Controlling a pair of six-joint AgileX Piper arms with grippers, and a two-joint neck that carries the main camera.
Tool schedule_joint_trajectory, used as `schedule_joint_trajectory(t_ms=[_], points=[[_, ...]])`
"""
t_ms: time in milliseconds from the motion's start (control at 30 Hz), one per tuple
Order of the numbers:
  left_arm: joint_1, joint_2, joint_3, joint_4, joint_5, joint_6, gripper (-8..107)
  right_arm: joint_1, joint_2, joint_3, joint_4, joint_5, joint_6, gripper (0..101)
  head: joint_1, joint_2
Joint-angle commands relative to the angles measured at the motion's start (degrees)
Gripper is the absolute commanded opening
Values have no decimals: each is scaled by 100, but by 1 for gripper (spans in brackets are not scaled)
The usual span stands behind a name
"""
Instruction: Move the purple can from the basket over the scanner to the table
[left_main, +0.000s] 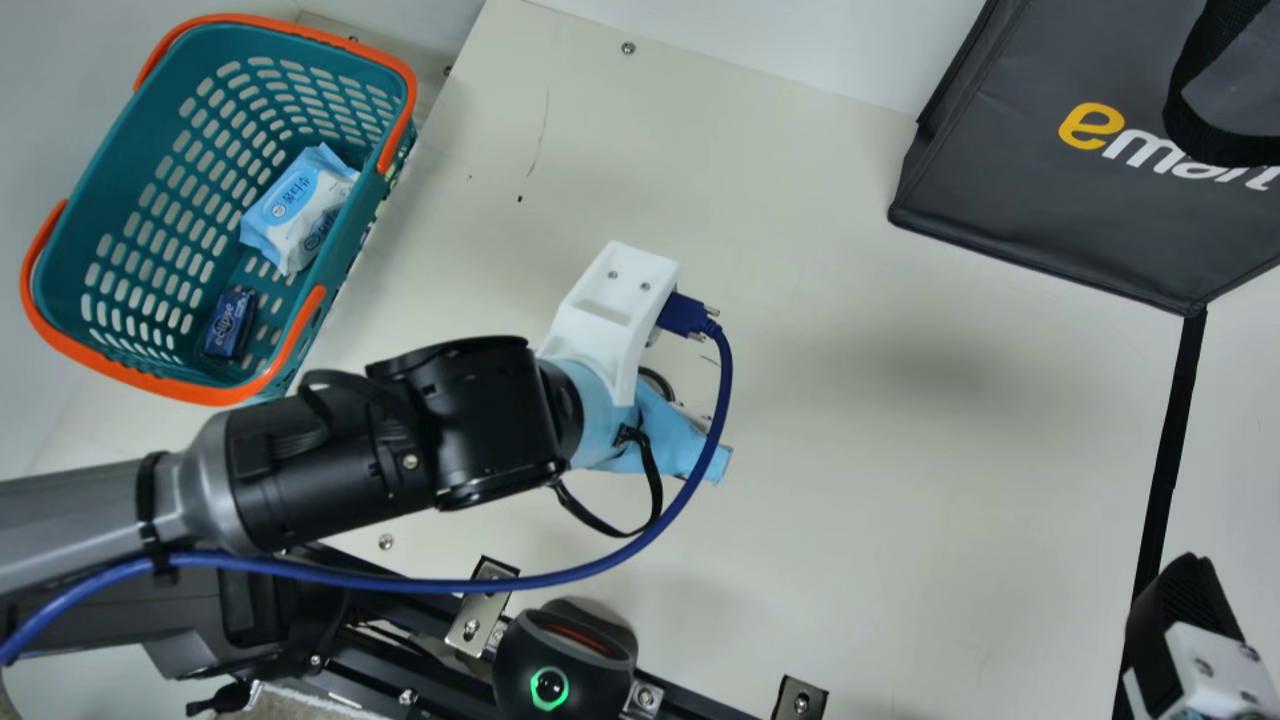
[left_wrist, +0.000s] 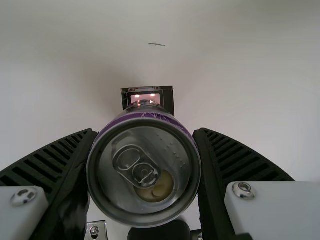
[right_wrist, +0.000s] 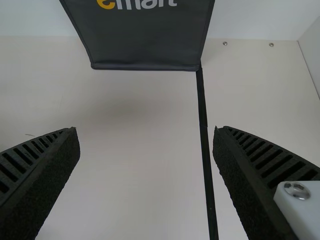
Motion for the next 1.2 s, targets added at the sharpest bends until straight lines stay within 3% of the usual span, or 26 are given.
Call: schedule_joint_trajectory(t_ms=[0, 867, 1067, 1167], points=[[-17, 6, 38, -12, -12, -13, -8, 0, 0, 0, 0, 0, 0, 95, -175, 14], [-231, 80, 577, -27, -342, -348, -8, 0, 0, 0, 0, 6, 0, 95, -175, 14], [-275, 77, 612, 6, -374, -417, 12, 0, 0, 0, 0, 6, 0, 95, -175, 14], [-302, 65, 621, 30, -388, -443, -8, 0, 0, 0, 0, 6, 0, 95, -175, 14]])
